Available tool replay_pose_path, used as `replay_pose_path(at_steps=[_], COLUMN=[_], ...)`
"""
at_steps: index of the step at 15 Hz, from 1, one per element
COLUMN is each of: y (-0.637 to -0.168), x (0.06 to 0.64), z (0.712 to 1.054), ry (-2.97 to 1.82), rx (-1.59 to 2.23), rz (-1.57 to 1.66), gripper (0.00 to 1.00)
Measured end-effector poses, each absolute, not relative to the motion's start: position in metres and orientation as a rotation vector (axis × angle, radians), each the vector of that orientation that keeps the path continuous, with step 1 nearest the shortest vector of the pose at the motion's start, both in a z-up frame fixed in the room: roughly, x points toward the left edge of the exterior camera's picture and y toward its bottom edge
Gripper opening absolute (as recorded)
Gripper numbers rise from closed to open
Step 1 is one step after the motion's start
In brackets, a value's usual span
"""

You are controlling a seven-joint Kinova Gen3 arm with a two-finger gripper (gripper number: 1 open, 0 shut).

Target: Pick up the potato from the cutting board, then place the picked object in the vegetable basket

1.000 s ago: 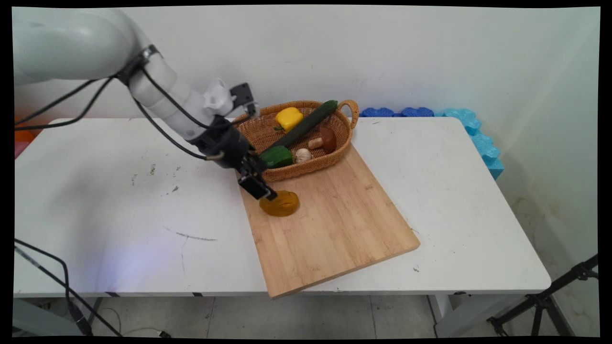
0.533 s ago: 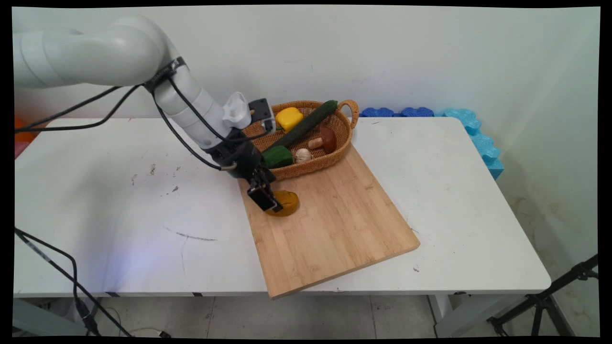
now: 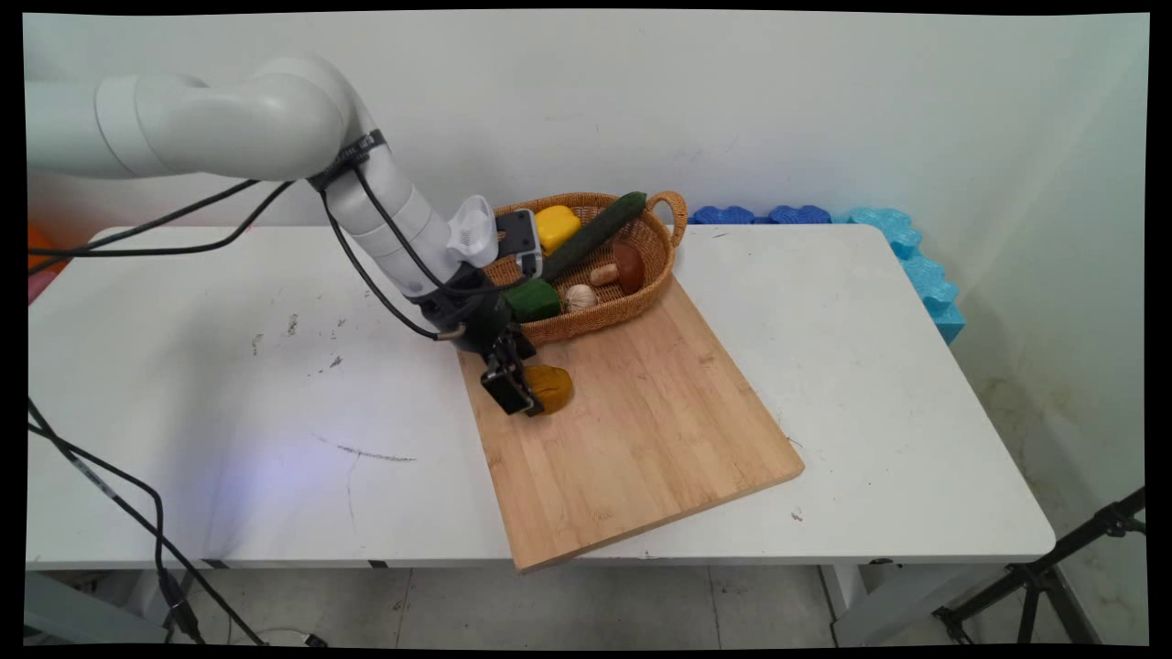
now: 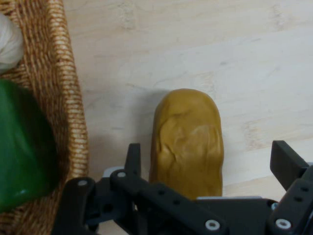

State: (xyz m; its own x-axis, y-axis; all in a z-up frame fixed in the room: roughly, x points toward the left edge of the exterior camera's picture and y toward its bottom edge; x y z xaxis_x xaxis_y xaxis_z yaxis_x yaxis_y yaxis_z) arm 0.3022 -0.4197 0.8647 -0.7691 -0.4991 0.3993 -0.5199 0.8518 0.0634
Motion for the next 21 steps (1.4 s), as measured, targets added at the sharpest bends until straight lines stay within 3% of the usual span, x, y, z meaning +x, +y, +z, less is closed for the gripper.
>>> replay_pose_path(at_steps=[4,5,14,21], y=[-0.422,-0.422,-0.416,-0.419], x=[0.298,0.298,0.295,0.310], z=[0.856,0.855,0.860,0.923], ry=[-2.635,-2.637,-2.629,-2.543], rx=[0.733,0.727,0.692,0.746], rz=[0.068,0.067,0.057,0.057], gripper=[1.00,0.00,0.00,0.00])
